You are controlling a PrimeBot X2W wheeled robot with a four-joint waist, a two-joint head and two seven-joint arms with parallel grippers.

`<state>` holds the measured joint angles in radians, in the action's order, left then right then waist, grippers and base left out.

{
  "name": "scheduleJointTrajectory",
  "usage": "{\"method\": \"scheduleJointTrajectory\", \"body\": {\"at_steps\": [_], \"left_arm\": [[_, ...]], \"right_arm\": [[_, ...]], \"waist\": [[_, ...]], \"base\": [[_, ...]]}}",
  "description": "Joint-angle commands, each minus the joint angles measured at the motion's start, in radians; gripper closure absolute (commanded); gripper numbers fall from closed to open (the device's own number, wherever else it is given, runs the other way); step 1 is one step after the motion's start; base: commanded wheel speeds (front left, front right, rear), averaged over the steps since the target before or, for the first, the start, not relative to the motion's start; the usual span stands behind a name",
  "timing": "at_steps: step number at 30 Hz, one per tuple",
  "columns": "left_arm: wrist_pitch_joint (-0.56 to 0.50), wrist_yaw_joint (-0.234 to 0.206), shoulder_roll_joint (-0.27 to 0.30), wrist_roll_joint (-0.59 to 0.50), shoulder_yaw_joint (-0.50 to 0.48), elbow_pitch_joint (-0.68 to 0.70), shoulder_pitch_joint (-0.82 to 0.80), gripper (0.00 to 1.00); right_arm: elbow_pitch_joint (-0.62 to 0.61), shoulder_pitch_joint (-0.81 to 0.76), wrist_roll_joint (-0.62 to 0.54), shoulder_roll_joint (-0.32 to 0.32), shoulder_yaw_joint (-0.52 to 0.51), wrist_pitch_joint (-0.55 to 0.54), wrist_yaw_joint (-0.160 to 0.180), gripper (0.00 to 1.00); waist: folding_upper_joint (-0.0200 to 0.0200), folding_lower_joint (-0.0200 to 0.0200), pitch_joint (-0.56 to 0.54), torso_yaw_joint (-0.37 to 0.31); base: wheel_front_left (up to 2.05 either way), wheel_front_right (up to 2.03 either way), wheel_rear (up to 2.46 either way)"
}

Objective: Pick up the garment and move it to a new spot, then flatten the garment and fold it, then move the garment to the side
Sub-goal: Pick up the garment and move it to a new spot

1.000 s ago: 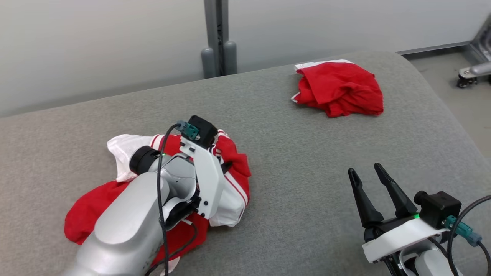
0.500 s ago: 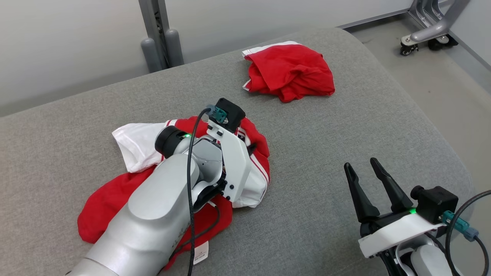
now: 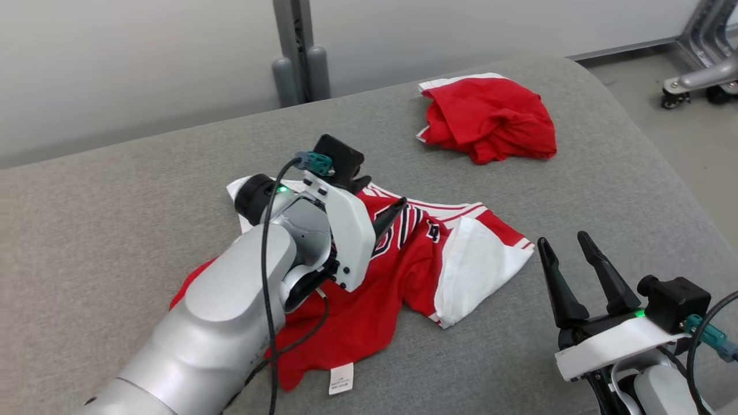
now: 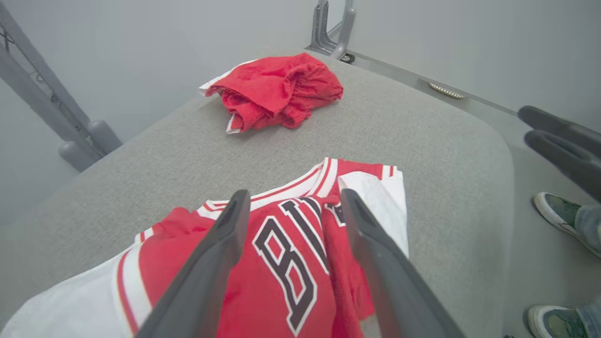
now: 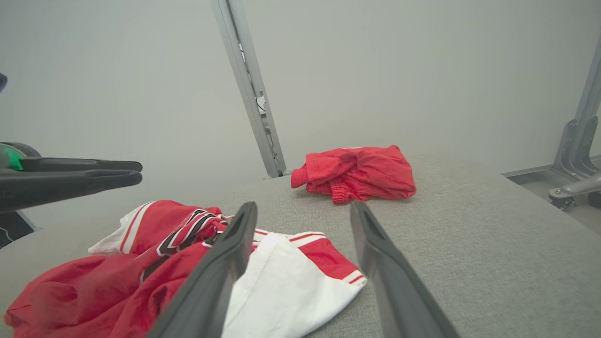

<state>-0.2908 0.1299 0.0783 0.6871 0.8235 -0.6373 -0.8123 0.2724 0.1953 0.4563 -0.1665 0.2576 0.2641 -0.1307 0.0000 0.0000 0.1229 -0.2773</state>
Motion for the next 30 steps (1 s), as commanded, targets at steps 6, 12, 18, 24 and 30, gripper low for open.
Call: {"method": "scheduleJointTrajectory", "body": {"at_steps": [6,12,18,24,30], "left_arm": [[0.111,-0.026,0.077,-0.018,-0.039,0.031,0.028,0.0],[0.213,-0.064,0.166,-0.002,-0.098,0.085,0.1,0.0],[0.304,-0.124,0.251,0.003,-0.153,0.17,0.199,0.0],[0.407,-0.22,0.309,0.012,-0.219,0.288,0.329,0.0],[0.511,-0.31,0.336,0.007,-0.276,0.399,0.476,0.0]], "right_arm": [[-0.016,-0.02,-0.015,-0.017,-0.029,0.0,0.0,0.0],[-0.019,-0.038,-0.021,-0.019,-0.038,0.0,0.0,0.0],[-0.03,-0.062,-0.027,-0.018,-0.044,0.0,-0.001,0.0],[-0.062,-0.089,-0.043,-0.01,-0.076,0.0,0.0,0.0],[-0.104,-0.12,-0.069,0.01,-0.12,0.0,0.0,0.0]], "waist": [[0.0,0.0,-0.025,0.107],[0.0,0.0,-0.063,0.151],[0.0,0.0,-0.1,0.183],[0.0,0.0,-0.107,0.198],[0.0,0.0,-0.103,0.208]], "base": [[0.0,0.0,0.0],[0.0,0.0,0.0],[0.0,0.0,0.0],[0.0,0.0,0.0],[0.0,0.0,0.0]]}}
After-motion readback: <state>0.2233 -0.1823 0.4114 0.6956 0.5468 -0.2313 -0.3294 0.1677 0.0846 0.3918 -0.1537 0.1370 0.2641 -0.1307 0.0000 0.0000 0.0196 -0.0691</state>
